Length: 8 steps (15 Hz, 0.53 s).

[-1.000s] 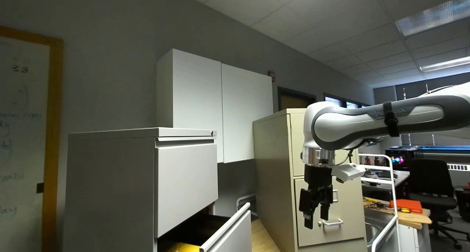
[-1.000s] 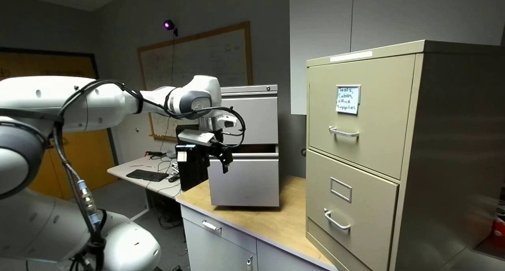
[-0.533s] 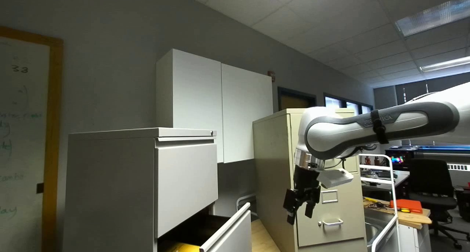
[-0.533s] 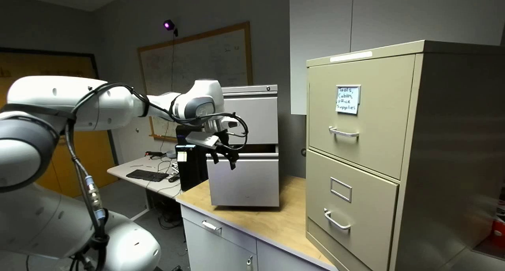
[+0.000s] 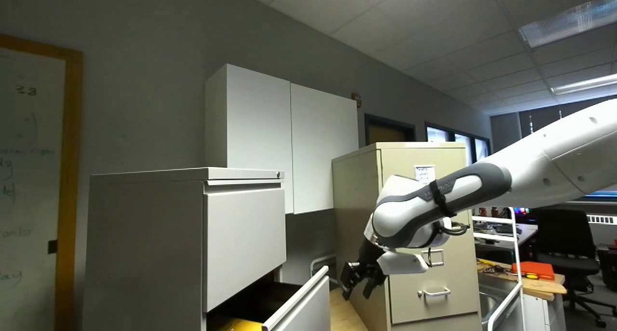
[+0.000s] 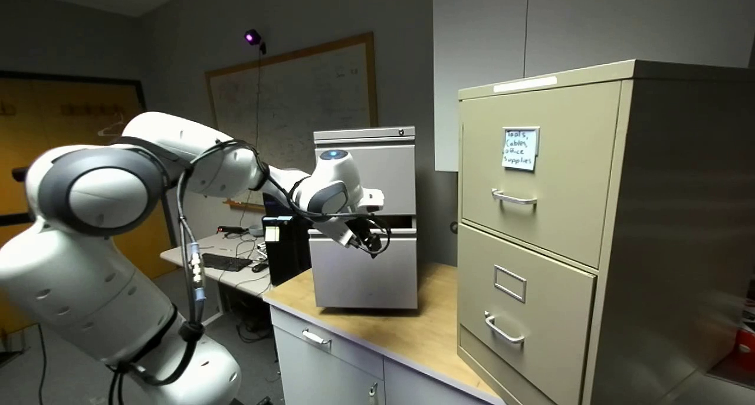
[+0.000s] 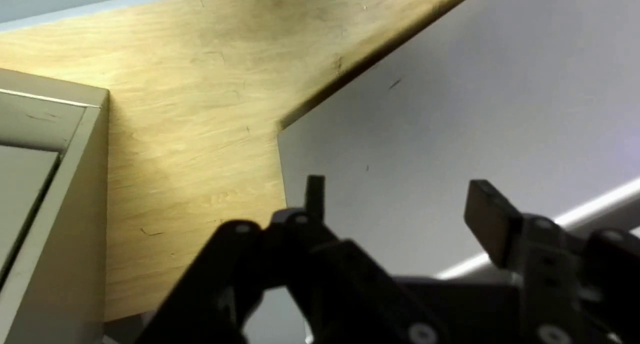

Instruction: Close the bottom drawer of the white file cabinet

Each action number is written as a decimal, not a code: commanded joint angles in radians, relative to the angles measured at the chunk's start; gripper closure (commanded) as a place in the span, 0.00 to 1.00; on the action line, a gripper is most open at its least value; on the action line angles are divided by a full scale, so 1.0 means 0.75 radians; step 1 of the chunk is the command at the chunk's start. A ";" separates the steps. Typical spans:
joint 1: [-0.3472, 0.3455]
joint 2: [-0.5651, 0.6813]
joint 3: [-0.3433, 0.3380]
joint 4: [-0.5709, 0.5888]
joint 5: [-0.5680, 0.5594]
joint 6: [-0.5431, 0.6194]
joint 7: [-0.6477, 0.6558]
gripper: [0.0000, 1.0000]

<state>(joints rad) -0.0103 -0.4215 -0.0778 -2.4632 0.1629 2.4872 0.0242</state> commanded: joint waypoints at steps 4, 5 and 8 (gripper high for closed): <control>0.065 0.231 -0.103 0.045 0.340 0.407 -0.054 0.78; 0.090 0.257 -0.119 0.056 0.409 0.459 -0.078 0.86; 0.201 0.331 -0.184 0.104 0.680 0.563 -0.215 1.00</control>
<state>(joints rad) 0.0599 -0.2291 -0.1636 -2.4435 0.5105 2.8627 -0.0424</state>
